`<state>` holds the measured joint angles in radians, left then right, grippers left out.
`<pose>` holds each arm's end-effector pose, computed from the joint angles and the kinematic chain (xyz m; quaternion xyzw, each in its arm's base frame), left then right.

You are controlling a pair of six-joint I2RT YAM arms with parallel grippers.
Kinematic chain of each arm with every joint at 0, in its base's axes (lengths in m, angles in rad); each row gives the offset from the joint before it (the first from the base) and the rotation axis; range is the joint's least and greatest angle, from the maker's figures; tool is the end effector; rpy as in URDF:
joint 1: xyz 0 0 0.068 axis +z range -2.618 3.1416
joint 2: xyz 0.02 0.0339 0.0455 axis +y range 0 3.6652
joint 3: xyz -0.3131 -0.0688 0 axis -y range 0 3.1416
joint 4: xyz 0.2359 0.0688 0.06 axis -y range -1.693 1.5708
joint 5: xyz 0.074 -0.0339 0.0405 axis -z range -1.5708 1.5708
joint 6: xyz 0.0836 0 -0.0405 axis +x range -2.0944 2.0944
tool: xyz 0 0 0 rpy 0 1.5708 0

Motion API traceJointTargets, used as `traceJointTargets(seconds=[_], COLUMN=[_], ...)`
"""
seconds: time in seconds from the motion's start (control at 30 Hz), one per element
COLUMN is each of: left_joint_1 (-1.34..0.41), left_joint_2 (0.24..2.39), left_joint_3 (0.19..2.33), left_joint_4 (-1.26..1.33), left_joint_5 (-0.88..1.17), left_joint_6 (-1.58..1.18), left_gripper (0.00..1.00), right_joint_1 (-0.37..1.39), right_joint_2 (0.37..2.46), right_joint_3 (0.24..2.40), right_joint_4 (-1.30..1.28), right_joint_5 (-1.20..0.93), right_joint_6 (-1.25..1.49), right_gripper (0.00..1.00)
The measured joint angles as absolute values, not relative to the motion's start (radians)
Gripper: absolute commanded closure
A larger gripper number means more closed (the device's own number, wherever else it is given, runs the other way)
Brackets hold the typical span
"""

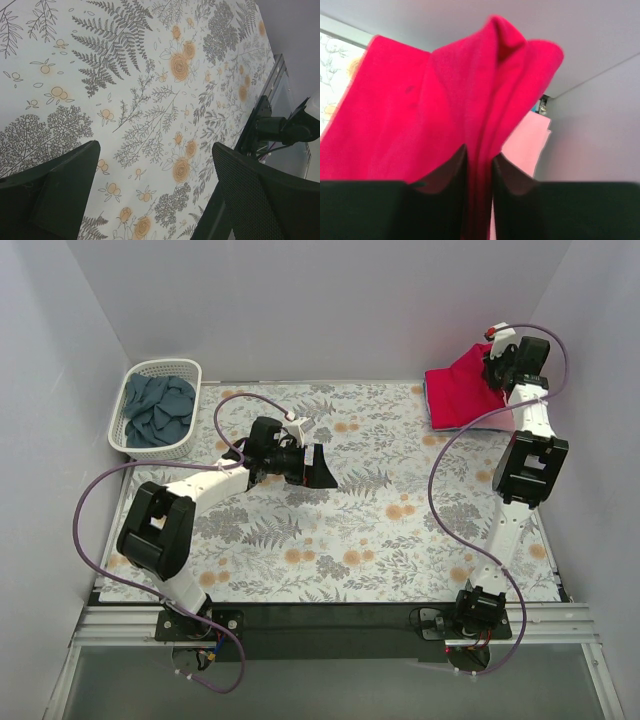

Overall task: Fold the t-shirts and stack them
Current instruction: Neatly place the folded tshirt to the corner

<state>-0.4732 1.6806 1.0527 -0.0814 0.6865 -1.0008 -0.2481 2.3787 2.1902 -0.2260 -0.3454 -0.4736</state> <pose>0.3192 -0.2229 0.2444 -0.0874 0.8627 -0.4907 0.0856 0.6167 -0.1270 0.2831 -0.1861 0.8092 -0.0554 0.5545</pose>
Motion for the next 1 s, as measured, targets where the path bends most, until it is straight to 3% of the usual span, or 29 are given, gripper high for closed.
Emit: traceJointTargets(seconds=[0.1,0.23,0.6,0.87,1.0], left_joint_1=[-0.473,-0.470,-0.430,-0.336,-0.241], left_joint_2=[1.671,1.652,1.577,1.590,1.602], left_joint_3=[1.053,1.053,1.053,1.177,1.260], left_joint_4=[-0.107,-0.149,-0.165,-0.307,-0.377], left_joint_5=[0.682,0.664,0.633,0.632,0.662], left_joint_6=[-0.987,-0.965,-0.962,-0.957,-0.931], left_gripper=[0.05,0.04,0.04,0.04,0.04], right_joint_1=[-0.250,-0.253,-0.254,-0.245,-0.217], right_joint_2=[2.393,2.389,2.202,2.029,1.864], right_joint_3=[2.190,2.190,2.123,2.114,1.955], right_joint_4=[-0.204,-0.160,-0.148,-0.305,-0.408], right_joint_5=[-0.311,-0.266,-0.280,-0.392,-0.452], right_joint_6=[-0.480,-0.490,-0.463,-0.371,-0.309], right_gripper=[0.31,0.15,0.02,0.02,0.02])
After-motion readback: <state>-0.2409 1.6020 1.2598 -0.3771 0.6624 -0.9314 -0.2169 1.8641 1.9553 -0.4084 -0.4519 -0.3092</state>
